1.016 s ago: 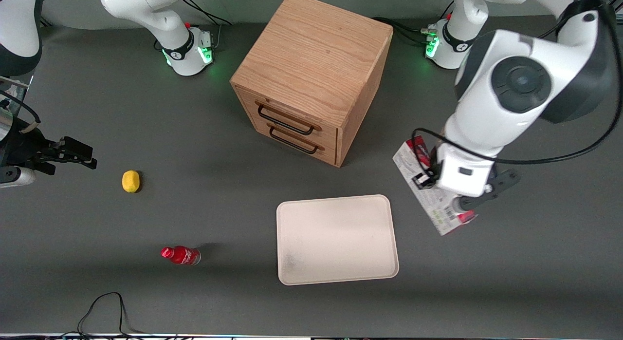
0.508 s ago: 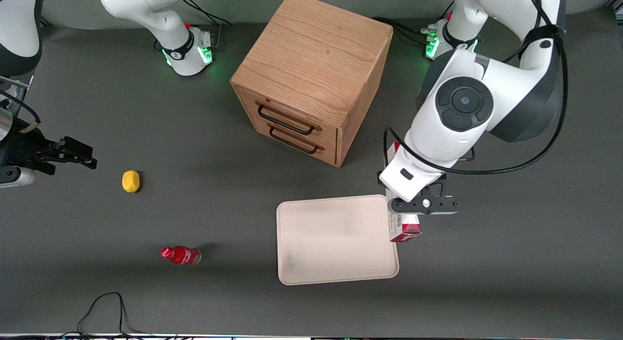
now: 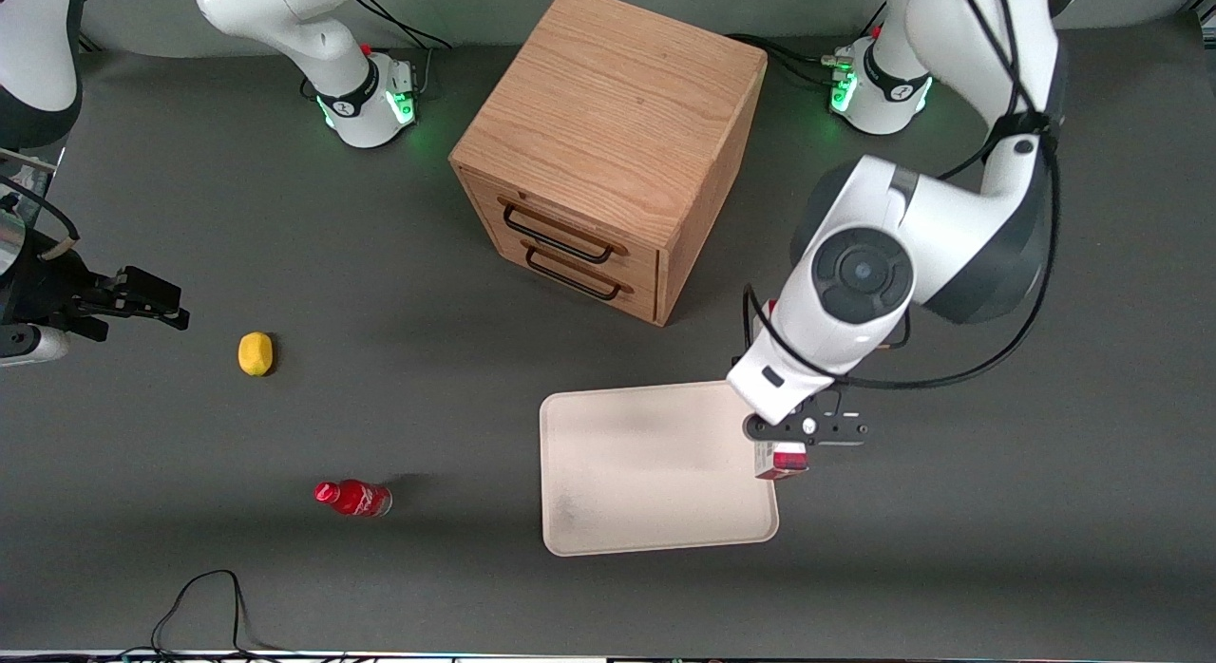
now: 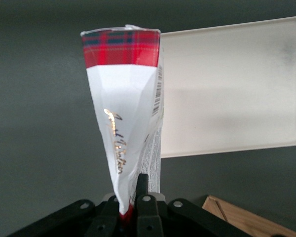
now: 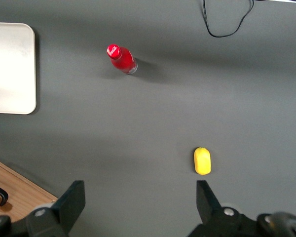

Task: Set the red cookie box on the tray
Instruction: 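Carry the box with the left gripper over the white tray, then lower the box onto the tray and open the left gripper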

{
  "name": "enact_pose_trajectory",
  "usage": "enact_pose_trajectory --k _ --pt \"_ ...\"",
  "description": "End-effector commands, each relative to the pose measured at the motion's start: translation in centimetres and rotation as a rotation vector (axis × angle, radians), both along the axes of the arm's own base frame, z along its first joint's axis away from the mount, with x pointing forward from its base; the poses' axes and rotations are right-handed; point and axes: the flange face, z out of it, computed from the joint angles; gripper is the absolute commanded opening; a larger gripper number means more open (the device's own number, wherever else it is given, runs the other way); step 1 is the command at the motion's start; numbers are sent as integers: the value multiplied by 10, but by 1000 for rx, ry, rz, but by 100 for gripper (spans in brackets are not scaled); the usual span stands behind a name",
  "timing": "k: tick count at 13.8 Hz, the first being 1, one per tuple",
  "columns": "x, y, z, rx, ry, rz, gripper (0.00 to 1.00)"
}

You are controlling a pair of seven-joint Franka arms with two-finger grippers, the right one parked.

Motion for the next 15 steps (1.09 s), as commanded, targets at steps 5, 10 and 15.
enact_pose_trajectory --k 5,10,15 --pt "33 -4 -96 2 -27 46 0" --pt "35 -2 -157 39 -21 39 0" --pt "37 -5 -183 24 -32 114 0"
